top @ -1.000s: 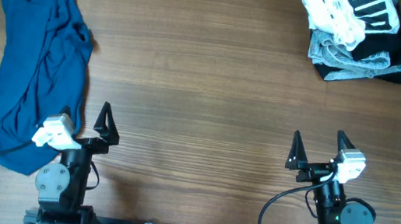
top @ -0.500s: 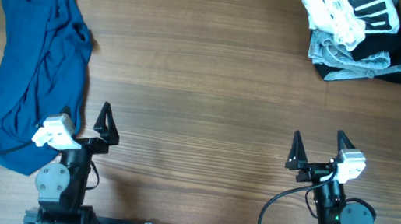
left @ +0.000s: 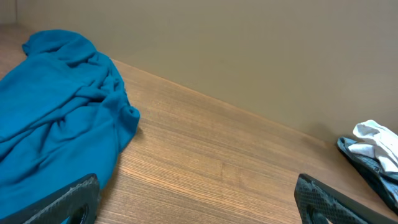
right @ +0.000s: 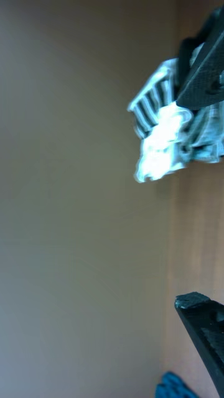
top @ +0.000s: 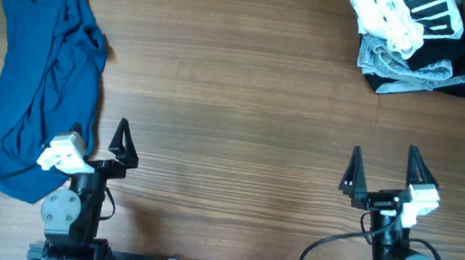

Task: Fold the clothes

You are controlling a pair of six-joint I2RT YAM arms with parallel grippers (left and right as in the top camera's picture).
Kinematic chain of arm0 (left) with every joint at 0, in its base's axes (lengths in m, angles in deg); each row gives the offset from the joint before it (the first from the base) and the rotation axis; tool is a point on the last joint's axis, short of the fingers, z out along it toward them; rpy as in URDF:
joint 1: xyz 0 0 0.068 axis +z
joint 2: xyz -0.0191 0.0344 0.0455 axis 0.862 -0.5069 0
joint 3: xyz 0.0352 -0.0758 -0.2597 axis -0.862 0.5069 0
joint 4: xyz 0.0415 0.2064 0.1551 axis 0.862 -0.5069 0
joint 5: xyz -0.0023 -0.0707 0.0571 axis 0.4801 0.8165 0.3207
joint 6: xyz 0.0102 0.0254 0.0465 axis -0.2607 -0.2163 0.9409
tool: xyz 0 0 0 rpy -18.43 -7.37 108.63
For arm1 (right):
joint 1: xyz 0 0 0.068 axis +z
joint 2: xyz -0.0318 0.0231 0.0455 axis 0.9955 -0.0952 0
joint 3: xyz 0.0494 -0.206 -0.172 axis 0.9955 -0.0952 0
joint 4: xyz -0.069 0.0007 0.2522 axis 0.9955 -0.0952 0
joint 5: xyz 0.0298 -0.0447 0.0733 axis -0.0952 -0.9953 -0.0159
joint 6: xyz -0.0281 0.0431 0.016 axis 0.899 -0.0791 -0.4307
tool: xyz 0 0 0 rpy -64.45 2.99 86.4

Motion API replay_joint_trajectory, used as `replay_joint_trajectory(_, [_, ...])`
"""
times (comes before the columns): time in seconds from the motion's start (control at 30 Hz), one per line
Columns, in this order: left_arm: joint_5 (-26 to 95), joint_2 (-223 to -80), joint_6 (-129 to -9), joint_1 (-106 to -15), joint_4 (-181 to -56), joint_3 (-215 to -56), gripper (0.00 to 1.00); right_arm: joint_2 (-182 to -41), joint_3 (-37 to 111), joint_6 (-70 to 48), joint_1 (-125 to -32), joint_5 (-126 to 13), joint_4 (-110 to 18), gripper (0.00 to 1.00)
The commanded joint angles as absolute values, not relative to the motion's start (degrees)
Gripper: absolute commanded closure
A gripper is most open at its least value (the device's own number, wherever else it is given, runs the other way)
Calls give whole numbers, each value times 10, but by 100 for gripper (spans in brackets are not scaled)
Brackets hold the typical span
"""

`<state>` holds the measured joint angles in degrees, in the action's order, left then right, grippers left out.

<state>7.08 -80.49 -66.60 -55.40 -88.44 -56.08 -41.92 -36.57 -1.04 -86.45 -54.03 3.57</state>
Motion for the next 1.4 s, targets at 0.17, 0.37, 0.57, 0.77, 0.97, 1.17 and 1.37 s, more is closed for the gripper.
replay_joint_trajectory(0.17, [76, -822, -611, -550, -924, -635, 0, -490, -285, 13, -863, -475, 46, 0])
replay_joint_trajectory(0.37, [63, -1014, -611, -550, -1079, -853, 0, -779, -30, 43, -863, -380, -53, 0])
replay_joint_trajectory(0.57, [72, -1291, -612, -550, -1223, -1079, 0, -1087, 268, 164, -863, -344, -309, 0])
replay_joint_trajectory(0.77, [145, -1550, -612, -550, -1293, -1162, 0, -1257, 354, 93, -863, -344, -391, 0])
replay_joint_trajectory(0.97, [149, -1578, -614, -511, -1290, -1162, 0, -1270, 354, 44, -863, -345, -382, 0])
replay_joint_trajectory(1.17, [149, -1584, -611, -393, -1310, -1162, 0, -1303, 353, 76, -832, -372, -382, 0])
replay_joint_trajectory(1.37, [82, -1595, -611, -379, -1313, -1141, 2, -1356, 353, 75, -794, -379, -374, 0])
